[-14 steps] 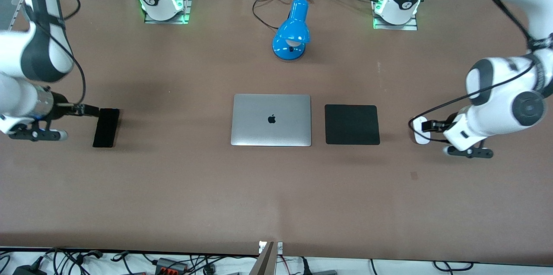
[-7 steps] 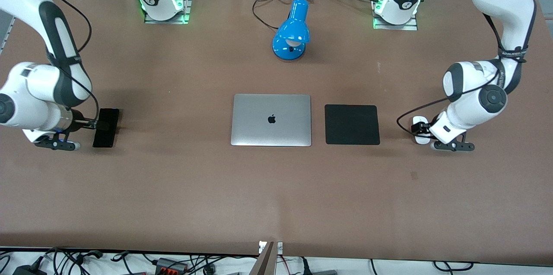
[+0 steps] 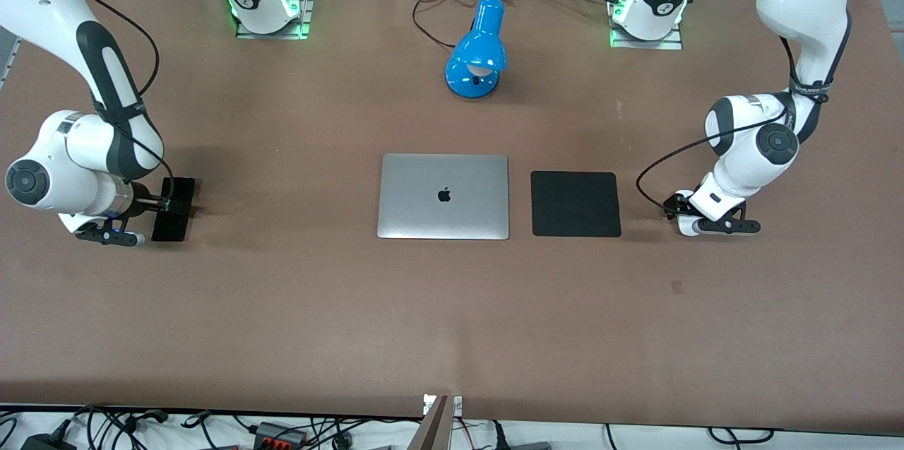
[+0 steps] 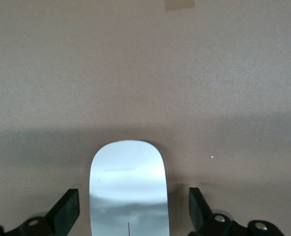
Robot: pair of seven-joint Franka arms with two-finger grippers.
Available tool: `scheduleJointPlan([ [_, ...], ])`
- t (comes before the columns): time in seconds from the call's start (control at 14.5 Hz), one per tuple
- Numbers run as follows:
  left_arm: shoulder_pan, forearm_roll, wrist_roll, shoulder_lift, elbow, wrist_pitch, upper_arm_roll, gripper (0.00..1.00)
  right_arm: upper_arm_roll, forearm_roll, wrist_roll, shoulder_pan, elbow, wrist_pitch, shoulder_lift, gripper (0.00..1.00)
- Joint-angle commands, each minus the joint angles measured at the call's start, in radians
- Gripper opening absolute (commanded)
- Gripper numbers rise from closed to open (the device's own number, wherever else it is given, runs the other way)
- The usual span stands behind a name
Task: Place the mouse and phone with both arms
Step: 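Grasp the black phone with the right gripper while the left gripper grasps the mouse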
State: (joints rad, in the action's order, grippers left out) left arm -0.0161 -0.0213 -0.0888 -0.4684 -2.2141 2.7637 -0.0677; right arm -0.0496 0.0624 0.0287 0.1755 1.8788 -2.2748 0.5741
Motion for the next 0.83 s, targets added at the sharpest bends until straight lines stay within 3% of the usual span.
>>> scheduleJointPlan([
  [0.0,0.002,-0.005,-0.020,0.007,-0.018,0.014,0.002,0.62,0.013,-0.006,-0.012,0.018,0.008,-0.028,0.023,1.00],
  [0.14,0.002,-0.005,-0.023,0.010,-0.016,0.011,0.002,0.42,0.013,-0.006,-0.010,0.018,0.008,-0.037,0.030,1.00],
  [0.21,0.001,-0.005,-0.020,0.019,-0.013,0.007,0.003,0.37,0.011,-0.004,-0.010,0.019,0.006,-0.037,0.030,1.00],
  [0.35,-0.007,-0.005,-0.014,0.043,0.008,-0.062,0.003,0.33,0.011,-0.006,-0.010,0.032,0.003,-0.037,0.044,1.00],
  [0.55,-0.016,-0.006,-0.006,0.073,0.160,-0.334,0.012,0.33,0.013,-0.006,-0.010,0.045,0.003,-0.058,0.053,1.00],
  [0.69,-0.025,-0.020,0.010,0.070,0.269,-0.540,0.070,0.34,0.013,-0.006,-0.010,0.045,0.003,-0.058,0.058,1.00],
  [0.76,-0.025,-0.020,0.061,0.070,0.304,-0.570,0.118,0.34,0.013,-0.006,-0.010,0.045,0.003,-0.058,0.059,1.00],
])
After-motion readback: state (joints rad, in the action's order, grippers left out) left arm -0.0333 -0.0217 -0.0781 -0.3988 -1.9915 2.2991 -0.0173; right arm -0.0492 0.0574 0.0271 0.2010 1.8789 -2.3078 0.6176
